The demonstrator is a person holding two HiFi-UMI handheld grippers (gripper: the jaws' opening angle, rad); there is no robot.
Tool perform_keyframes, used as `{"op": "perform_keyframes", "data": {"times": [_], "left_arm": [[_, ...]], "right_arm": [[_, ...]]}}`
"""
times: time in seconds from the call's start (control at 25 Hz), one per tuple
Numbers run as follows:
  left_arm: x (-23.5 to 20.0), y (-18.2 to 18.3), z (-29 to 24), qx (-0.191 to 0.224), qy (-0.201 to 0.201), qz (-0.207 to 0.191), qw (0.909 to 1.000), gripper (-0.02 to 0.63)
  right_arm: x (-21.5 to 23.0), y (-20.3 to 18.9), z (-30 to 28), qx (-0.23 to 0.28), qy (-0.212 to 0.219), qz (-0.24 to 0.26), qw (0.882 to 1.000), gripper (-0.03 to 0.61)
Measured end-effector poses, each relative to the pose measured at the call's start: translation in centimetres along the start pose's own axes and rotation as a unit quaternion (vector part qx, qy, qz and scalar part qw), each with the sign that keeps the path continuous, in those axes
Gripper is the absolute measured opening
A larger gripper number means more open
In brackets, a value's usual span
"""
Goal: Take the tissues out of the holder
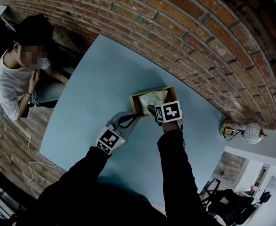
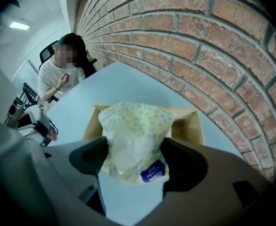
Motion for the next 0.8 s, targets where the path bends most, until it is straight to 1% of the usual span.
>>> {"op": "perform_keyframes", "data": {"times": [0.28, 0.6, 0.8], "left_arm": [[0.5, 1.2, 1.3, 0.008, 0.0, -0.005, 1.0, -0.006], [1.2, 1.9, 2.7, 0.023, 0.0, -0.011, 0.9997, -0.006], [1.8, 1.9, 4.1, 0.016, 0.003, -0.015, 0.9998, -0.006]], "right_arm": [[-1.1, 0.5, 2.0, 0.007, -0.007, 0.004, 1.0, 0.382], [-2.7, 0.7, 4.3, 0.028, -0.013, 0.013, 0.999, 0.379], [-3.8, 0.4, 5.6, 0.038, -0.015, 0.019, 0.999, 0.377]]}}
Point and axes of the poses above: the fingertips, and each gripper's own axes: z backward along the fingers, x to its right, y out of its top, the point moved 8 cm from there along z, backward along the fingers, and after that the axes turned 9 degrees about y, right-handed, at the moved point
